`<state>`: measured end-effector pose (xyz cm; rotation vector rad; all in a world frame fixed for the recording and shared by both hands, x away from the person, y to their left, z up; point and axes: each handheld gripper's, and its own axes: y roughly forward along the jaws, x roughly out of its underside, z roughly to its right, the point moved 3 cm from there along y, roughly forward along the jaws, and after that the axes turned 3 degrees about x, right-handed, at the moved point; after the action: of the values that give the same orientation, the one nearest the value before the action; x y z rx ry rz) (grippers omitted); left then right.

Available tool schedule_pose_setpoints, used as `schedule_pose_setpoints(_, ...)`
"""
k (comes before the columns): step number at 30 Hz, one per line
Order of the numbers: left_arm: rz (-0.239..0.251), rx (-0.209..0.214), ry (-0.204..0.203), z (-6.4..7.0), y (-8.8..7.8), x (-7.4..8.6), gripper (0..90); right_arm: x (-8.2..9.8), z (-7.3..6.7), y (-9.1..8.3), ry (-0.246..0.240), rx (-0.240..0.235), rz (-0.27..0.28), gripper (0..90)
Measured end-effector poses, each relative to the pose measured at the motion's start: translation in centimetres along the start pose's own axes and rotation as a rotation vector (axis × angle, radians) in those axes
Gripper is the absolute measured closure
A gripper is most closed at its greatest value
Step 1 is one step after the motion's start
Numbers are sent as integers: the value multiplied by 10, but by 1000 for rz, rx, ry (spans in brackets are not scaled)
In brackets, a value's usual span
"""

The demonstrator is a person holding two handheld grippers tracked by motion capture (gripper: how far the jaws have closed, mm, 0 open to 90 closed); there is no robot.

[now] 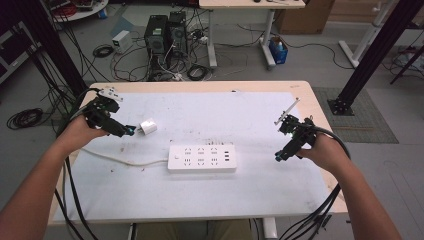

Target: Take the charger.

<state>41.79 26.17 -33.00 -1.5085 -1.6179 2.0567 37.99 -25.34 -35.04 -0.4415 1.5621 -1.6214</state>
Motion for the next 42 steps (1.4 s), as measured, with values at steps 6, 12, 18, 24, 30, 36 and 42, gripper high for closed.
schedule_pose_setpoints(6, 49, 27, 18, -2, 12, -8, 17, -1, 0, -3, 6, 1, 6, 10)
schedule_pose_setpoints(12, 10, 49, 20, -11, 35, -8, 17, 1, -1, -3, 3, -3, 19, 10)
schedule_pose_setpoints(18, -39, 44, -32, -27, 65, -7, 17, 3, -1, -5, 4, -1, 20, 10)
schedule_pose_setpoints(24, -100, 31, -70, -40, 95, -2, 17, 4, 5, -4, 28, -4, 18, 10)
schedule_pose_setpoints(30, -147, 49, -98, -46, 113, 4, 17, 5, 7, -6, 30, 4, 6, 10)
schedule_pose_setpoints(36, -160, 52, -115, -46, 122, 5, 18, 11, 3, -12, 29, 17, 29, 10)
schedule_pose_setpoints(42, -198, 7, -63, -42, 136, 6, 18, 15, 3, -10, 35, 23, 39, 10)
